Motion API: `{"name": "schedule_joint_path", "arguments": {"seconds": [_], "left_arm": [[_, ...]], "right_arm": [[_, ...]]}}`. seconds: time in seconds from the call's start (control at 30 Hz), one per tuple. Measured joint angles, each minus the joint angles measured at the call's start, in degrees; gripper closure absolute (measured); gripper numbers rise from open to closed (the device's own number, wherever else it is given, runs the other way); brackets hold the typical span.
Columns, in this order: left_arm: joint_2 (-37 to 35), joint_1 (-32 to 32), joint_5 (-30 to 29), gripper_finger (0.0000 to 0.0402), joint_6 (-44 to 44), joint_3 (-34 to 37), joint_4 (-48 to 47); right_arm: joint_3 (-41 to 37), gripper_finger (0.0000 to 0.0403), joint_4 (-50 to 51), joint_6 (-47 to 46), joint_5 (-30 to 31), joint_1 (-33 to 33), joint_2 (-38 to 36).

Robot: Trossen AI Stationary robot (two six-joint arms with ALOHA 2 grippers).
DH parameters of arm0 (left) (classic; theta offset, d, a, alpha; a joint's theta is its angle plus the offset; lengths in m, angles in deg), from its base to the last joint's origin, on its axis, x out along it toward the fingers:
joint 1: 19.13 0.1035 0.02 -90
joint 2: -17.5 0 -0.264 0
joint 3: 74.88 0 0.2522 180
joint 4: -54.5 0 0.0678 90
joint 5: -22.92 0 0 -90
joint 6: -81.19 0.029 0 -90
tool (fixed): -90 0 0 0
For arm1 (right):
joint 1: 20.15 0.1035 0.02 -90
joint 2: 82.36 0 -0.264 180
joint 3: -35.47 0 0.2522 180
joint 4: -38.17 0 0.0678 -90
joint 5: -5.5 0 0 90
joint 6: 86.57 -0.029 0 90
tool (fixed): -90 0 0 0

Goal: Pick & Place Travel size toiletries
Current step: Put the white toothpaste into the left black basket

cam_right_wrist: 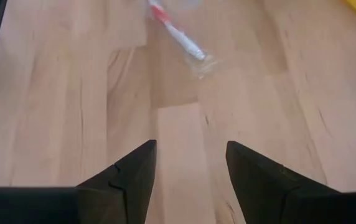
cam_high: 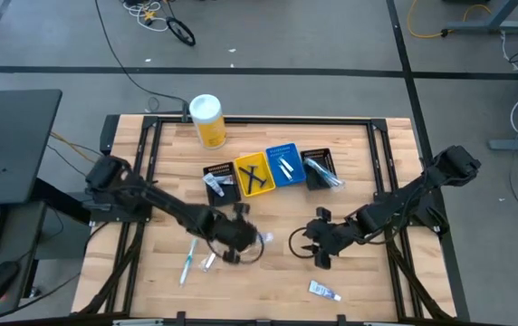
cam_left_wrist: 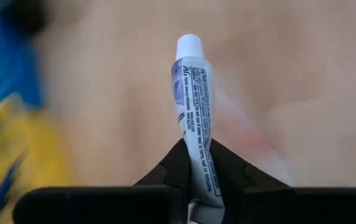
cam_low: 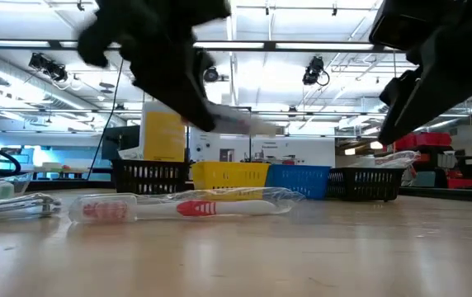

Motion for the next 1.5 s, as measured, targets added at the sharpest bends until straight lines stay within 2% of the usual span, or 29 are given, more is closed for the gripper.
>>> {"name": "schedule_joint_path", "arguments": {"seconds": [0.23,0.4,0.6,0.77,1.03,1.27,1.5], "left_arm": [[-0.79,8.19,-9.81,0.0353,-12.26,0.41,-20.78],[-0.79,11.92,-10.85,0.0356,-12.33,1.39,-22.09],[-1.21,11.00,-11.67,0.0358,-8.74,-2.06,-21.80],[-3.70,11.20,-16.61,0.0353,-11.36,-6.71,-34.91],[-7.11,14.97,-16.30,0.0357,-23.91,-7.08,-54.97],[-7.89,18.03,-12.35,0.0355,-18.48,-2.86,-54.35],[-7.87,21.00,-8.40,0.0357,-9.63,2.92,-48.68]], "right_arm": [[0.00,0.0199,-0.93,-1.12,4.22,-0.04,0.00],[0.00,0.0199,-0.84,-1.12,4.30,-0.02,0.00],[0.00,0.0199,-0.82,-0.90,4.32,-0.02,0.00],[0.00,0.0199,-0.86,-0.88,4.30,-0.02,0.00],[0.00,0.0199,-1.45,-0.70,4.31,-0.02,0.00],[0.00,0.0199,-2.15,-0.68,4.30,-0.02,0.00],[0.00,0.0199,-2.15,-0.66,4.30,-0.02,0.00]]}}
